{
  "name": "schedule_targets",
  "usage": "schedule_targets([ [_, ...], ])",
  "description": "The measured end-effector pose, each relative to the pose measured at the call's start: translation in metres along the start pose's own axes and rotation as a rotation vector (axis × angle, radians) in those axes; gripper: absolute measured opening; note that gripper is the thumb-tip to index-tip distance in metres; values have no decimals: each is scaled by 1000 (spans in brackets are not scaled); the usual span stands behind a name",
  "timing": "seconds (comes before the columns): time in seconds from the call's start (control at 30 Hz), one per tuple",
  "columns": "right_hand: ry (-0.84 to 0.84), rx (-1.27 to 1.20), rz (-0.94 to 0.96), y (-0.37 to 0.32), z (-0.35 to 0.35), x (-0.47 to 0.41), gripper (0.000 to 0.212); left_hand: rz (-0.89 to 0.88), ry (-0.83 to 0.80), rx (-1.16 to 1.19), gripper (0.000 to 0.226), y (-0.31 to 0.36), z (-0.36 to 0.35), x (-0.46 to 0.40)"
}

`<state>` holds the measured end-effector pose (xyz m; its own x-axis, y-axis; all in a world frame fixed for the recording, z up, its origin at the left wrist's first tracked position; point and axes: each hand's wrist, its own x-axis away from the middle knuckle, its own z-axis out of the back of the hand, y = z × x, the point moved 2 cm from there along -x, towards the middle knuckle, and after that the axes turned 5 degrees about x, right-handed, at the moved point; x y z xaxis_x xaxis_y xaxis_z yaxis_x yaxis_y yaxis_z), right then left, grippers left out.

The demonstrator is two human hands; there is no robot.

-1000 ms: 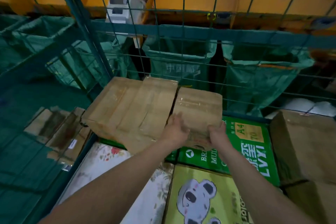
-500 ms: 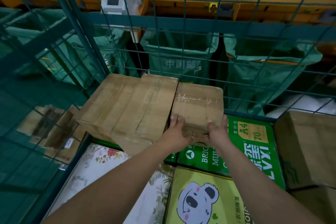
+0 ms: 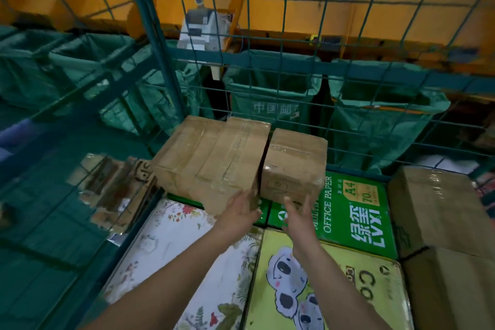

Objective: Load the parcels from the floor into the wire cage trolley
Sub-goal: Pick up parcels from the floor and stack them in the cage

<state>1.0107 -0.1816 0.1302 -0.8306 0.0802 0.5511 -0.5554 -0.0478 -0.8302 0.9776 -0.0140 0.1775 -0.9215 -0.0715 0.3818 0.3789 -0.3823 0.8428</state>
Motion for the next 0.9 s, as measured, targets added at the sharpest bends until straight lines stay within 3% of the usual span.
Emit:
schedule_targets([
  [0.33, -324, 73, 14, 27, -64, 212, 68, 117, 175, 333, 56, -56, 40, 186],
  [0.5, -482, 203, 4, 91, -108, 324, 53, 179, 327, 414, 52, -128, 64, 313],
  [0.67, -664, 302, -52, 167, -166, 447, 13, 216, 527, 525, 61, -208, 97, 461],
  [0.9, -956, 553, -71, 287, -229, 604, 19, 349, 892, 751, 49, -327, 98, 679],
])
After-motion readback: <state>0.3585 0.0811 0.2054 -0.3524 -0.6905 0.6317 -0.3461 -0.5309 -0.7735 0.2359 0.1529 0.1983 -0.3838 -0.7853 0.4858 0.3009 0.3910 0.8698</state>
